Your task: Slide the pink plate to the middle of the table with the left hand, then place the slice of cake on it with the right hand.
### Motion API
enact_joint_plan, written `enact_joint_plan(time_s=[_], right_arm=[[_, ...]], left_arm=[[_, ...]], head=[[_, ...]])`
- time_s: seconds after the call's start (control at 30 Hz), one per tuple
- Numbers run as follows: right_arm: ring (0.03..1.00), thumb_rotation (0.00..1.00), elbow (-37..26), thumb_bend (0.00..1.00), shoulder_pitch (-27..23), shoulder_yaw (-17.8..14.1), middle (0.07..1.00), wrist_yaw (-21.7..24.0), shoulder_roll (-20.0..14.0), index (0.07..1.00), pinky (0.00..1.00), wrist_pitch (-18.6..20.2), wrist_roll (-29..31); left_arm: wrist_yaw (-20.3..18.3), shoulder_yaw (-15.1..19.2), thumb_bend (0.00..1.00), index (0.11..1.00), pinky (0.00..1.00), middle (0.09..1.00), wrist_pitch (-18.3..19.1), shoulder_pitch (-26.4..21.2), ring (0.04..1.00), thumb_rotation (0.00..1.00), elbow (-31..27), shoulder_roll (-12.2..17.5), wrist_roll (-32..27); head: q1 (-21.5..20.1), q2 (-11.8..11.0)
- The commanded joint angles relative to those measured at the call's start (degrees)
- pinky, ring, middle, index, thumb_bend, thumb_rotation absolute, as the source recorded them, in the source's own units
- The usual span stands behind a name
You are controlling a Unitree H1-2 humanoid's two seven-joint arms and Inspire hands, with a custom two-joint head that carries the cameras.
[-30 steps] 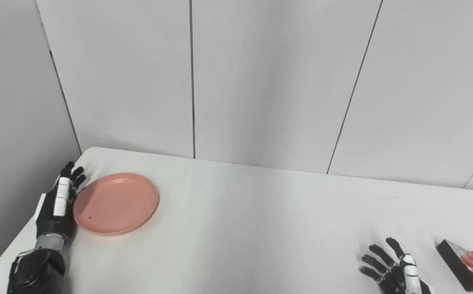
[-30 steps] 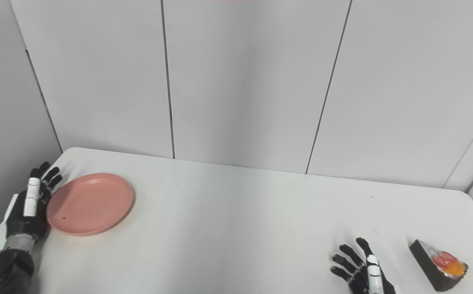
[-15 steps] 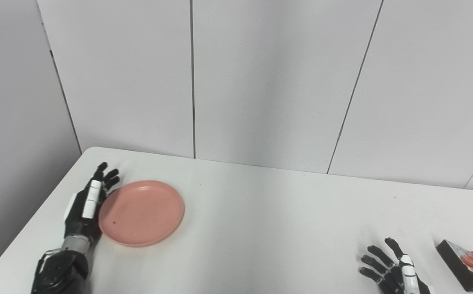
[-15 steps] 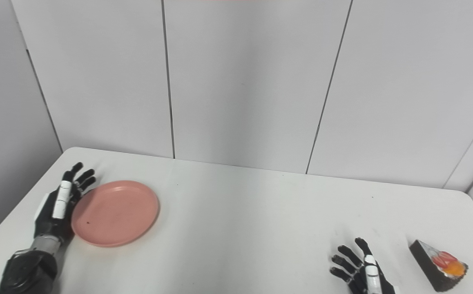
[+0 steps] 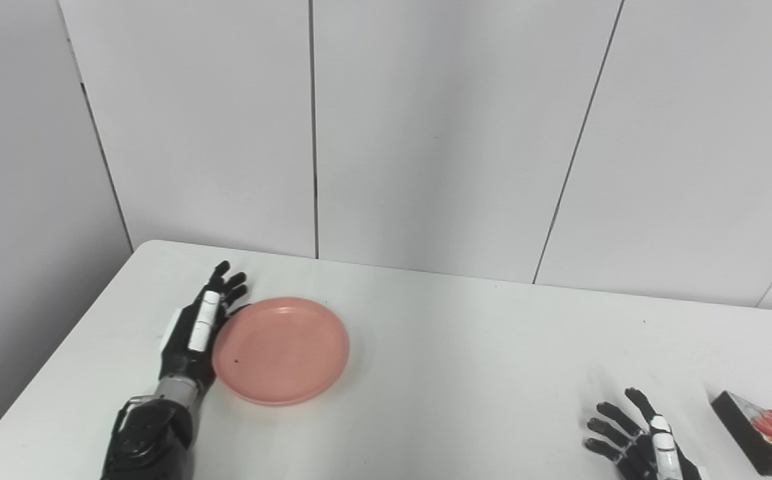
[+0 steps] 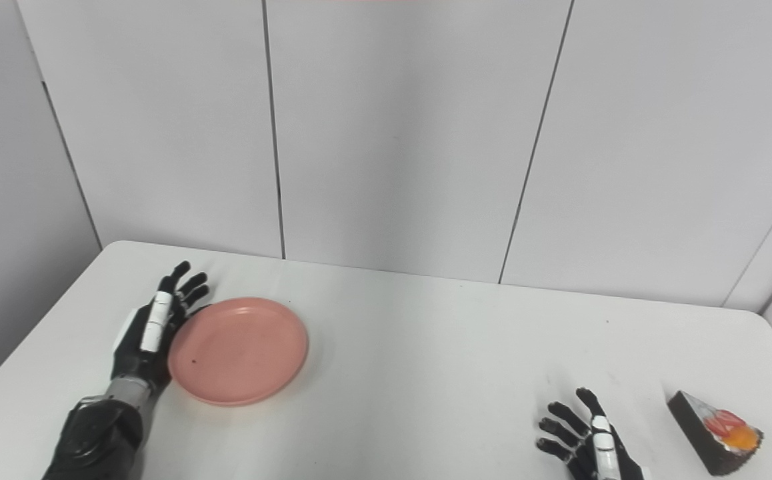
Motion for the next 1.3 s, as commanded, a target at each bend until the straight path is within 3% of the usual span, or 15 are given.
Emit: enact_joint_plan(time_s=[0.0, 0.33, 0.6, 0.7, 0.9, 1.07, 1.27], right_arm=[[0.712, 0.83, -0.4, 0.62, 0.9, 0.3, 0.751, 0.4, 0.4, 0.883, 0.65, 0.0, 0.6], [0.701, 0.81, -1.6, 0.63, 0.7, 1.3, 0.750, 0.1, 0.8, 0.869, 0.64, 0.3, -0.1], [0.681, 0.80, -3.6, 0.63, 0.6, 3.1, 0.734, -2.4, 3.1, 0.852, 0.63, 1.8, -3.2], [0.683, 0.80, -4.4, 0.65, 0.6, 3.8, 0.734, -3.4, 4.0, 0.850, 0.62, 2.7, -4.4], [0.680, 0.80, -5.5, 0.62, 0.5, 4.9, 0.735, -4.6, 5.3, 0.844, 0.61, 3.4, -6.1], [0.678, 0.79, -6.3, 0.60, 0.6, 5.2, 0.732, -5.0, 6.0, 0.846, 0.61, 4.2, -6.6], [0.671, 0.81, -7.1, 0.62, 0.8, 5.4, 0.731, -5.4, 5.8, 0.846, 0.60, 5.4, -7.1]], left_arm=[[-0.9, -0.8, 0.93, 0.938, 0.80, 0.902, 1.7, 0.5, 0.914, 0.84, -0.4, -1.5, 0.2], [0.2, -2.6, 0.94, 0.942, 0.85, 0.911, 6.8, 3.3, 0.929, 0.83, -7.8, -5.1, 0.6], [0.8, -3.3, 0.94, 0.958, 0.90, 0.929, 10.7, 5.4, 0.952, 0.85, -14.9, -7.8, 0.3], [1.4, -3.1, 0.93, 0.948, 0.92, 0.932, 11.8, 5.9, 0.953, 0.80, -16.7, -9.5, -0.3], [2.9, -3.6, 0.92, 0.973, 0.93, 0.978, 11.3, 6.0, 0.963, 0.81, -17.2, -12.1, 1.0], [3.5, -1.8, 0.90, 0.984, 0.99, 0.998, 14.8, 5.6, 0.995, 0.85, -17.3, -15.3, -3.2], [4.3, -1.6, 0.92, 0.999, 0.94, 0.986, 14.9, 4.6, 0.988, 0.85, -16.4, -17.0, -3.9]], head=[[-0.2, 0.6], [-3.8, 3.1], [-11.9, 4.2], [-13.1, 4.5], [-17.0, 5.5], [-19.8, 6.2], [-20.6, 6.7]])
